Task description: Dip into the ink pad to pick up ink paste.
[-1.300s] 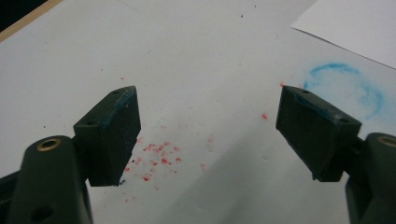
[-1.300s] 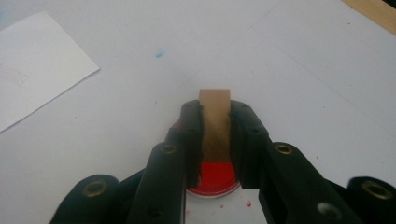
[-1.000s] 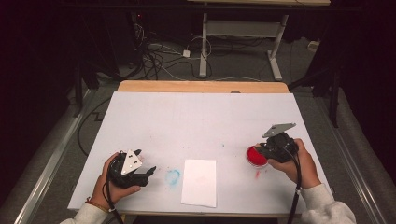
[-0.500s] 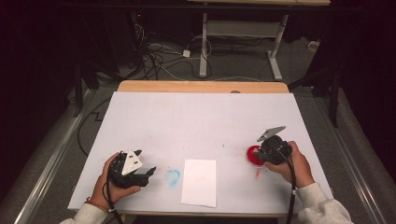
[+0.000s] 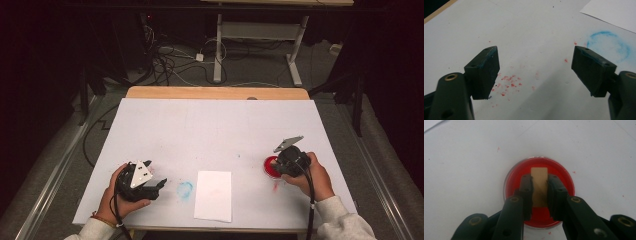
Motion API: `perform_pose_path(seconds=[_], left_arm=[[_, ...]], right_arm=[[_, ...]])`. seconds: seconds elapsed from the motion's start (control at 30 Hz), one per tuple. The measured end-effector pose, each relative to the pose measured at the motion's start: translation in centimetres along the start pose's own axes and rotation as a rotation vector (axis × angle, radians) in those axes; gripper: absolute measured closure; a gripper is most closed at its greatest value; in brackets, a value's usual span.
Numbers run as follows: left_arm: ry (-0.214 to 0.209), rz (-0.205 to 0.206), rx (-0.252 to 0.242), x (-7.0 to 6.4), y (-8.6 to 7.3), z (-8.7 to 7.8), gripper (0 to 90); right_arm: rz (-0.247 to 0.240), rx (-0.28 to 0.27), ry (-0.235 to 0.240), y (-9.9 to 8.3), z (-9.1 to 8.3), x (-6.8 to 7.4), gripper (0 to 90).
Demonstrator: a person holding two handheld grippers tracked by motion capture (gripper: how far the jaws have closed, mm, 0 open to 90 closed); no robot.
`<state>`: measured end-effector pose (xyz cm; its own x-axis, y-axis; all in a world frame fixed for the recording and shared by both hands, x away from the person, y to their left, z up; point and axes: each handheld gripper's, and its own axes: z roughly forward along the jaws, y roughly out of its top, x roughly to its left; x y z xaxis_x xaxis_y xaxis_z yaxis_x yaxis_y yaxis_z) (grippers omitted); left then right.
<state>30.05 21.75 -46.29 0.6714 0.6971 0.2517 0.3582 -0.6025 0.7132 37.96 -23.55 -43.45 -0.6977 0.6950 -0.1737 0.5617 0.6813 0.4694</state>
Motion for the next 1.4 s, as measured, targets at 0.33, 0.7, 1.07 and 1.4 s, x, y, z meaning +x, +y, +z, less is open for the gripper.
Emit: perform_pose_path(seconds=[0.33, 0.7, 1.07, 1.4], left_arm=[[0.005, 0.003, 0.005, 0.0, 0.0, 0.1, 21.9], [-0.002, -0.006, 0.002, 0.5, -0.2, 0.4, 21.9], [0.006, -0.015, -0.006, 0.9, -0.6, 0.2, 21.9], [0.004, -0.017, -0.001, 0.7, -0.8, -0.1, 21.9]], right_arm=[[0.011, -0.002, 0.007, 0.0, 0.0, -0.1, 76.5], [0.002, -0.019, 0.026, -0.1, 0.0, -0.4, 76.4], [0.021, -0.128, 0.043, 0.0, -2.0, -1.1, 76.4], [0.017, -0.174, 0.042, 0.0, -3.6, -1.1, 76.3]])
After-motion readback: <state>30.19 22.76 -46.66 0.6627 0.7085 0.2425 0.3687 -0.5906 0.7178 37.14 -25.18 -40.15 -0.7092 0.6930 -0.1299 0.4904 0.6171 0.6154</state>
